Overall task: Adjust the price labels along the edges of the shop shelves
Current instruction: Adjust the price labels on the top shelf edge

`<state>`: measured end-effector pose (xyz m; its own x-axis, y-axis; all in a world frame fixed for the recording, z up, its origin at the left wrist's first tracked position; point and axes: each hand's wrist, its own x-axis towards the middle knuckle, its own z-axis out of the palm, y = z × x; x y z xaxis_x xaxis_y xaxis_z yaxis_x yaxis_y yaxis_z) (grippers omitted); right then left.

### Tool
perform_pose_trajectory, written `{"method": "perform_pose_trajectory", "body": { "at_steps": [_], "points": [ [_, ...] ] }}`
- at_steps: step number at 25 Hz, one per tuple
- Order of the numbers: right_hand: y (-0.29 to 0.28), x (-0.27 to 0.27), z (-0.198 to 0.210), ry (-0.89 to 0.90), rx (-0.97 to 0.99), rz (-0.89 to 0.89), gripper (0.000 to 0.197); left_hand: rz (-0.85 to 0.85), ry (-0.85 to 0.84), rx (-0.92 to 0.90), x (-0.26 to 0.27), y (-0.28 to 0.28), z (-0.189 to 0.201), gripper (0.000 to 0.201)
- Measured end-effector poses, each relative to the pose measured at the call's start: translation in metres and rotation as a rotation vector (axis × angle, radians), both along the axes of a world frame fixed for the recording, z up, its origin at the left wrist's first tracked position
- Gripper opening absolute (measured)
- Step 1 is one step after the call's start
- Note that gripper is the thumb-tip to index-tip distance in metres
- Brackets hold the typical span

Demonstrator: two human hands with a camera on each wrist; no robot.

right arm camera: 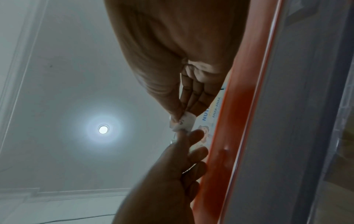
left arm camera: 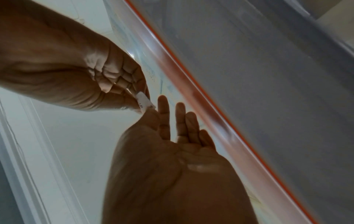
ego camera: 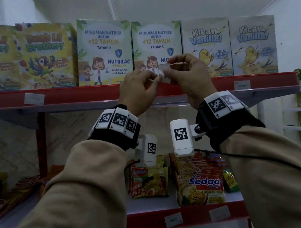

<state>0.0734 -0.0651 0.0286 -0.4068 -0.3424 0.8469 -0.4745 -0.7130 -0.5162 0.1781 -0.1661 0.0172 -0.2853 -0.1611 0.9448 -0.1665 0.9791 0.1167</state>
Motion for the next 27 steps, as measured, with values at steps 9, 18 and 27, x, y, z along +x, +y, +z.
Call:
{"method": "perform_pose_trajectory", "body": {
  "at_steps": [9, 18, 27],
  "points": [
    [-0.005, 0.006, 0.002, 0.085, 0.031, -0.068, 0.019, -0.068, -0.109, 0.103, 0.009, 0.003, 0.007, 0.03],
    [0.008, -0.005, 0.023, 0.703, 0.241, -0.641, 0.008, 0.146, -0.271, -0.103, 0.016, -0.004, 0.013, 0.031],
    [-0.043, 0.013, 0.014, 0.448, 0.09, -0.454, 0.004, 0.331, -0.207, -0.121, 0.065, -0.039, 0.009, 0.032]
  ]
}}
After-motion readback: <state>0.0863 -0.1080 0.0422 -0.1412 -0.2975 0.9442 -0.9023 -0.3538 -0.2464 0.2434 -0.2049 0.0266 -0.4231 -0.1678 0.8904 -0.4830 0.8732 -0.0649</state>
